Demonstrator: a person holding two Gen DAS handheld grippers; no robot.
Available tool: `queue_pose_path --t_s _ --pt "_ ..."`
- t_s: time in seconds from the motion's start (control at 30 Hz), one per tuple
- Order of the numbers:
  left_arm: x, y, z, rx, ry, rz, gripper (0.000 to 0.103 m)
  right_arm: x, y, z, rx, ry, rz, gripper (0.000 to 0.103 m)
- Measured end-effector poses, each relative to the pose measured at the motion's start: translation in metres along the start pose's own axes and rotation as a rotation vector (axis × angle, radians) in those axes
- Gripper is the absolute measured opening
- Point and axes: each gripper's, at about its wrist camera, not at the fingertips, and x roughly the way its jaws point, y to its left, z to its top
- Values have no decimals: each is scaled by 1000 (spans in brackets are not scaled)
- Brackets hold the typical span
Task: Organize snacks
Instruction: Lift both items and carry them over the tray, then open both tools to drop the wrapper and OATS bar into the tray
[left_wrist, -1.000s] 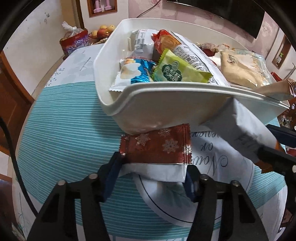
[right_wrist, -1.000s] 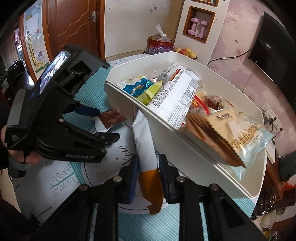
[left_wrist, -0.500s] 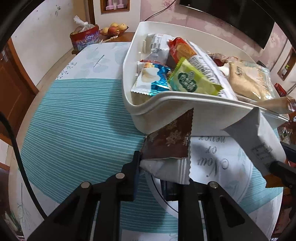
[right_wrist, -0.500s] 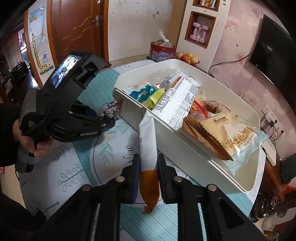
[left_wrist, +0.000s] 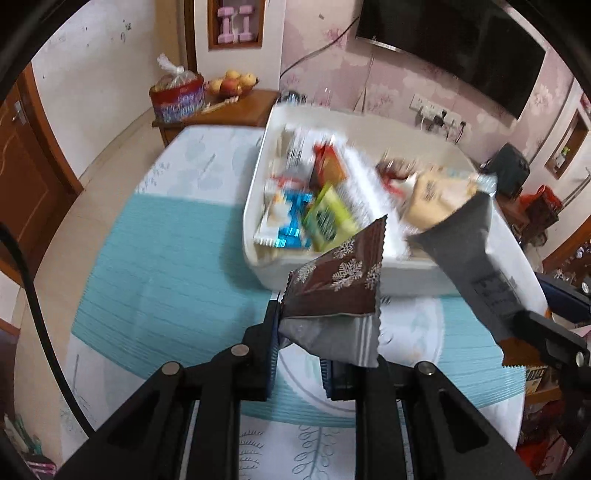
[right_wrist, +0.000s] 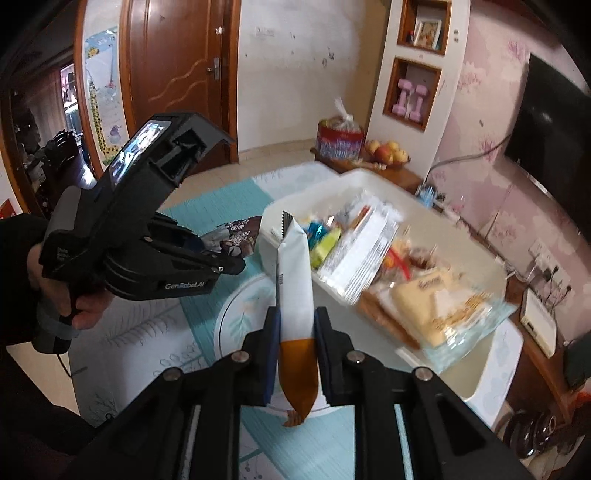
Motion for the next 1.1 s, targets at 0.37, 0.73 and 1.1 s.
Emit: queue_pose_path --t_s 0.37,0.73,1.1 --pt "-28 -11 44 30 -128 -43 17 -26 -22 20 -8 -158 -185 18" --pt "-1 -26 80 96 -155 -106 23 17 -38 25 9 -105 -410 18" --pt "-14 -6 91 226 -88 -142 65 22 -41 34 253 -6 -536 49"
